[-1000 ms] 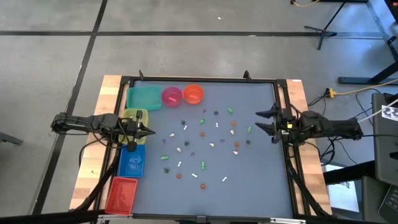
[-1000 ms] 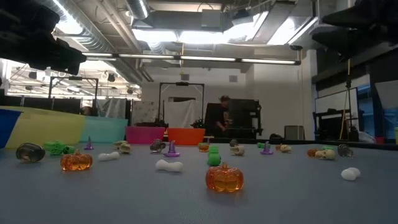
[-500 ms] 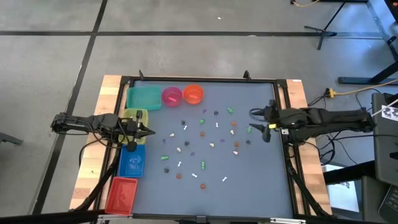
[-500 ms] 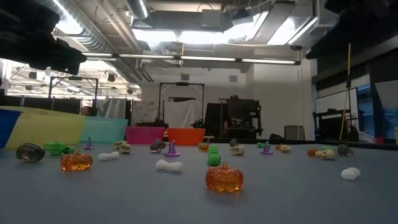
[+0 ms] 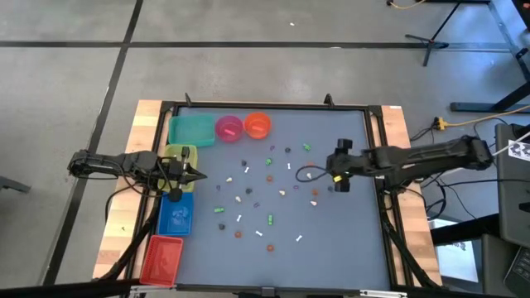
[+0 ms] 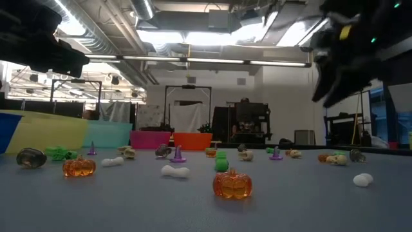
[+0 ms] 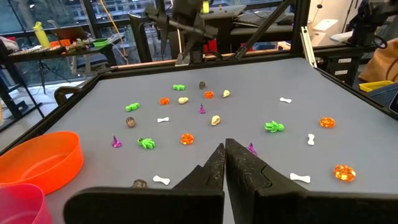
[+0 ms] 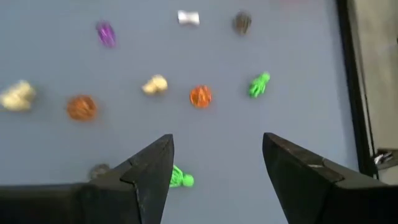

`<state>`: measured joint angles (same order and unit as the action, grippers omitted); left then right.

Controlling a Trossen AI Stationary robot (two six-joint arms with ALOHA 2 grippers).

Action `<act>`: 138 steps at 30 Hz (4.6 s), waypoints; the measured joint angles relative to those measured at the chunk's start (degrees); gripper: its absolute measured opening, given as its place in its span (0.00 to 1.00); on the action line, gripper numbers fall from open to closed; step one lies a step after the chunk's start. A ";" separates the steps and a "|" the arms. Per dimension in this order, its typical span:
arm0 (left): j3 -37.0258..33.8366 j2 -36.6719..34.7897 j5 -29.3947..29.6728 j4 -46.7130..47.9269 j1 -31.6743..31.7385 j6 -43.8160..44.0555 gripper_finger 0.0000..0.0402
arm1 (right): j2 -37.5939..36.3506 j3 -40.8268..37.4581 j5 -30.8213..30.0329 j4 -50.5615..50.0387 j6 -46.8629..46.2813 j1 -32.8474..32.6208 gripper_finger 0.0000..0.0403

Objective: Sort Halloween decoration
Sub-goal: Put the green skeleton toy into the orange bin

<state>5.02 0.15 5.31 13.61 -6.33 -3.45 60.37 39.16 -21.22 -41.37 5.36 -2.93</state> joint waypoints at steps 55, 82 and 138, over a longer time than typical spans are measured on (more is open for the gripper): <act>0.00 -0.01 0.01 0.00 -0.01 0.01 0.00 | 23.15 -0.02 16.47 -1.75 25.05 13.06 0.23; 0.00 0.01 0.01 0.00 0.00 0.01 0.00 | 23.18 -0.02 16.34 -1.61 25.01 13.08 0.20; 0.00 0.01 0.06 -0.92 0.00 -0.02 0.00 | 23.26 15.13 15.26 22.09 36.65 13.25 0.08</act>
<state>5.02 0.16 5.37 12.69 -6.33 -3.46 83.64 54.28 -5.96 -19.28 42.01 10.32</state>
